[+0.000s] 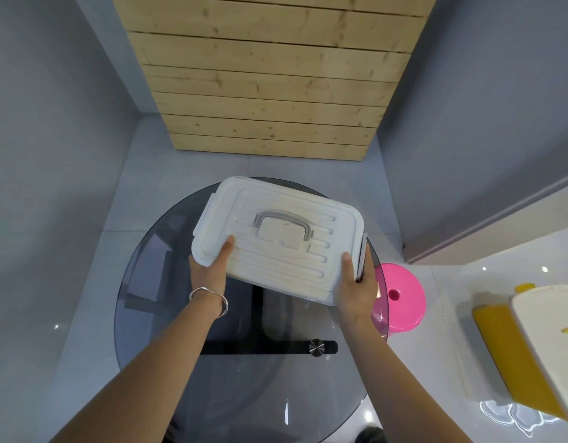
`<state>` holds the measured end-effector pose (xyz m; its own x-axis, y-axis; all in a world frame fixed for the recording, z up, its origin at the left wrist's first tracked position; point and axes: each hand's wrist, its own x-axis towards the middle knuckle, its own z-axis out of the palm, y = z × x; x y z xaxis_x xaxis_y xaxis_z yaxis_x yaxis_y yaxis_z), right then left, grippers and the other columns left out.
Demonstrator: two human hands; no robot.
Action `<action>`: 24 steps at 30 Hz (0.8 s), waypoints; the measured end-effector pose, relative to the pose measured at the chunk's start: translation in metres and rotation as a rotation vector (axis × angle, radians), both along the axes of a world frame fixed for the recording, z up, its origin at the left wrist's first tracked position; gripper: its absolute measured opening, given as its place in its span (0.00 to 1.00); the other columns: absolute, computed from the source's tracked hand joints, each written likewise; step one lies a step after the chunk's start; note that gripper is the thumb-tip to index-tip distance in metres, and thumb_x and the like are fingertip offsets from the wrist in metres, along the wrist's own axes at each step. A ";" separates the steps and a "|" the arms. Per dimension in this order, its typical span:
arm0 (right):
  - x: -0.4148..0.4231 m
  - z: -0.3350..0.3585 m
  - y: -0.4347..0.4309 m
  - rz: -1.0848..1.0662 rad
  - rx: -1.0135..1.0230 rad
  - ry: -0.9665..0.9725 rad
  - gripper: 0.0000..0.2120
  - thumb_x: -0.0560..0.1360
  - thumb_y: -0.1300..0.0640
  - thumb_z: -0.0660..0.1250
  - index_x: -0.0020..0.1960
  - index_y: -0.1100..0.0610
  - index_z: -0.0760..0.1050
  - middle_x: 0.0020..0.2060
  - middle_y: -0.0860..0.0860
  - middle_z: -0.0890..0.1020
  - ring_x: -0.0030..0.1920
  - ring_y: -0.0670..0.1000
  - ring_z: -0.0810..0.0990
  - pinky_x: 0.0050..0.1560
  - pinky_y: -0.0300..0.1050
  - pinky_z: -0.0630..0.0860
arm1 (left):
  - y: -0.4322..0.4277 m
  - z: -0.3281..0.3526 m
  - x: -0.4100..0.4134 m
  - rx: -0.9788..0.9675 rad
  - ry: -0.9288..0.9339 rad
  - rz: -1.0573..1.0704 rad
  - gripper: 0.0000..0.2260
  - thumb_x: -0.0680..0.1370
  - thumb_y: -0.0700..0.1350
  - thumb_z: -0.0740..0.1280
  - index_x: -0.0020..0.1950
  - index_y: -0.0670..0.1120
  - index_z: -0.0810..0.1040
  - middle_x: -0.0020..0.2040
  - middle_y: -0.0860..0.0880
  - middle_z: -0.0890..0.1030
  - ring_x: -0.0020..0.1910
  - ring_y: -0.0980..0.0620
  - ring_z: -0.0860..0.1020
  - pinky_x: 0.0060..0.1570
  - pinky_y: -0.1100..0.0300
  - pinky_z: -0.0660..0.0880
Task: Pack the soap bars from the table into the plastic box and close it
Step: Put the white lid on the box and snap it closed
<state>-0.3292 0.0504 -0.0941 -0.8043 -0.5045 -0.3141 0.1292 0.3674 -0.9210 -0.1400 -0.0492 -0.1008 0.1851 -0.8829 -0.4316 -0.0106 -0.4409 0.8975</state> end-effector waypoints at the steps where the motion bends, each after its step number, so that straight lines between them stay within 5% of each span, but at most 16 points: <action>1: -0.001 -0.001 -0.001 -0.006 0.005 0.000 0.24 0.77 0.49 0.64 0.72 0.52 0.67 0.67 0.50 0.76 0.67 0.51 0.73 0.68 0.52 0.69 | 0.001 0.000 0.001 -0.017 -0.008 -0.012 0.24 0.69 0.53 0.72 0.63 0.51 0.70 0.57 0.53 0.77 0.52 0.57 0.76 0.53 0.62 0.69; 8: -0.021 0.003 -0.007 0.303 0.122 0.158 0.25 0.78 0.48 0.61 0.74 0.50 0.61 0.66 0.50 0.76 0.65 0.54 0.74 0.65 0.50 0.71 | 0.032 0.001 0.003 -0.040 -0.002 0.132 0.22 0.69 0.52 0.72 0.61 0.55 0.70 0.53 0.58 0.77 0.52 0.60 0.76 0.44 0.73 0.68; 13: -0.013 0.015 -0.023 0.628 0.334 0.820 0.29 0.80 0.46 0.54 0.77 0.56 0.52 0.78 0.53 0.55 0.78 0.55 0.50 0.77 0.52 0.46 | 0.035 0.003 0.017 0.205 0.036 0.145 0.31 0.67 0.54 0.74 0.65 0.47 0.67 0.56 0.50 0.75 0.52 0.51 0.74 0.51 0.59 0.69; 18: 0.050 0.019 -0.063 1.070 0.292 0.951 0.27 0.79 0.40 0.47 0.77 0.45 0.50 0.79 0.47 0.47 0.78 0.51 0.39 0.74 0.50 0.34 | 0.004 0.006 0.046 0.251 0.052 -0.015 0.17 0.69 0.56 0.71 0.50 0.48 0.74 0.51 0.47 0.79 0.53 0.43 0.77 0.57 0.49 0.74; 21: 0.077 0.010 -0.079 1.106 0.368 1.004 0.27 0.79 0.40 0.42 0.77 0.44 0.45 0.79 0.46 0.46 0.78 0.51 0.39 0.74 0.52 0.33 | -0.011 0.007 0.057 0.255 0.033 -0.103 0.19 0.69 0.55 0.71 0.54 0.45 0.76 0.54 0.44 0.81 0.53 0.43 0.78 0.58 0.45 0.74; 24: 0.082 0.005 -0.080 1.082 0.408 1.020 0.27 0.78 0.40 0.36 0.77 0.43 0.42 0.79 0.45 0.45 0.78 0.51 0.39 0.74 0.53 0.33 | -0.018 0.007 0.065 0.266 0.045 -0.186 0.10 0.67 0.54 0.73 0.42 0.51 0.78 0.48 0.48 0.83 0.50 0.46 0.80 0.57 0.47 0.75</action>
